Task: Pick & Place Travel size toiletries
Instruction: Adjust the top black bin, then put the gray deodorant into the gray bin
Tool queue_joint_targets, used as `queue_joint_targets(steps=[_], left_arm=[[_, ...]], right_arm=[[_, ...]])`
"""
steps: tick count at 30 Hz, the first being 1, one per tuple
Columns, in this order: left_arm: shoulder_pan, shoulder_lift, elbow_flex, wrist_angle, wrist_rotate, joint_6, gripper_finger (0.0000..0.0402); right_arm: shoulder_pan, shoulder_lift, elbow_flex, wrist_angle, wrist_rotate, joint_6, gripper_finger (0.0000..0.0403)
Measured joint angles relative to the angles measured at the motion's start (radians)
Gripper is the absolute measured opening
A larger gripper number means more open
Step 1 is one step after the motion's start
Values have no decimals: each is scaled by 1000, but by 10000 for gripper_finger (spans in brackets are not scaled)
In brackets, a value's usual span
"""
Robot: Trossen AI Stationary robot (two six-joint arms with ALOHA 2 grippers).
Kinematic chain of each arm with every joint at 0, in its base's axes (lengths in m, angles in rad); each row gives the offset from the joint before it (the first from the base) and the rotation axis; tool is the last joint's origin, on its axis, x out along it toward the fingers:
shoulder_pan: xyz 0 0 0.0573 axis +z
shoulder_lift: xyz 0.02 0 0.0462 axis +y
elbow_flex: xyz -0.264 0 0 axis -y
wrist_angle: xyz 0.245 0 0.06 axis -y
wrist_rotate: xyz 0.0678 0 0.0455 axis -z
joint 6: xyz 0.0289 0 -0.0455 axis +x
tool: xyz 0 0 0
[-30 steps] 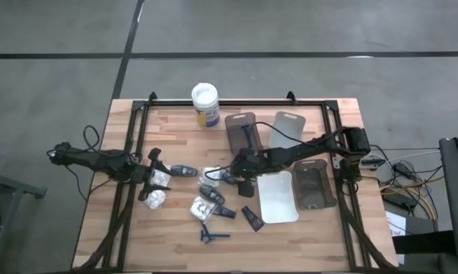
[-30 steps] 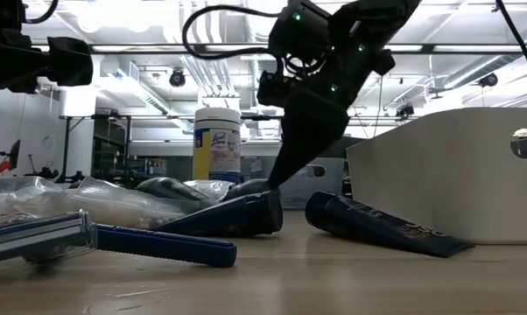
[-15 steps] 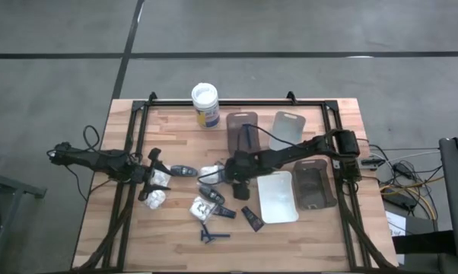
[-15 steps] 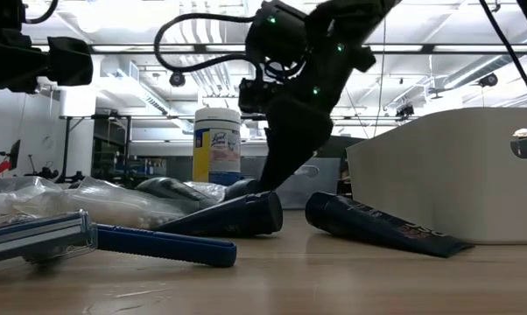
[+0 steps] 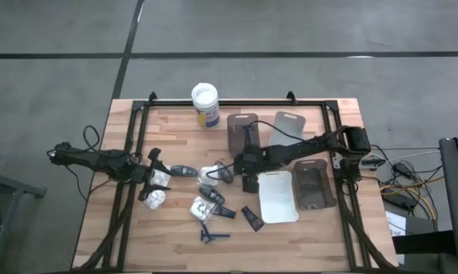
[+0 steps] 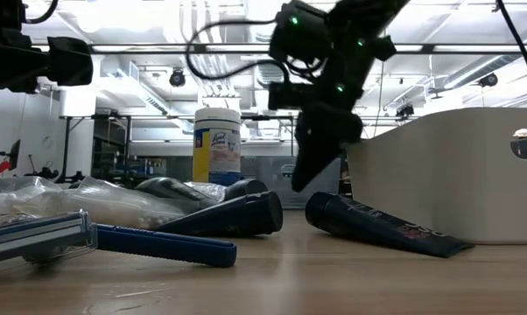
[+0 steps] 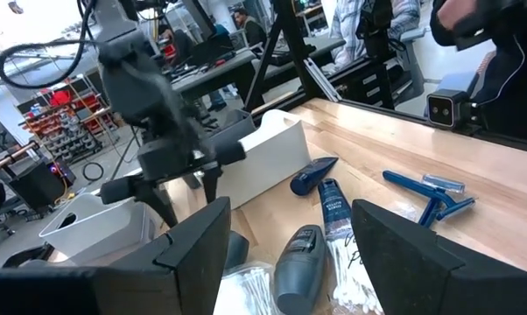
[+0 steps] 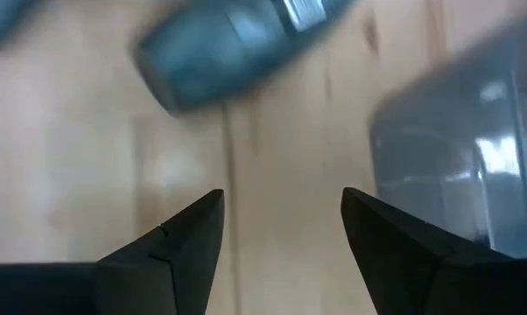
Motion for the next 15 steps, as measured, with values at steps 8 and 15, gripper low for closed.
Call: queue_joint_targets(steps=[8,15], left_arm=[[0,0,0,0,0,0,243],[0,0,0,0,0,0,243]], right_arm=[[-86,-34,-108,25,80,-4,221],[-105,-120,-122,26,79,-5,232]])
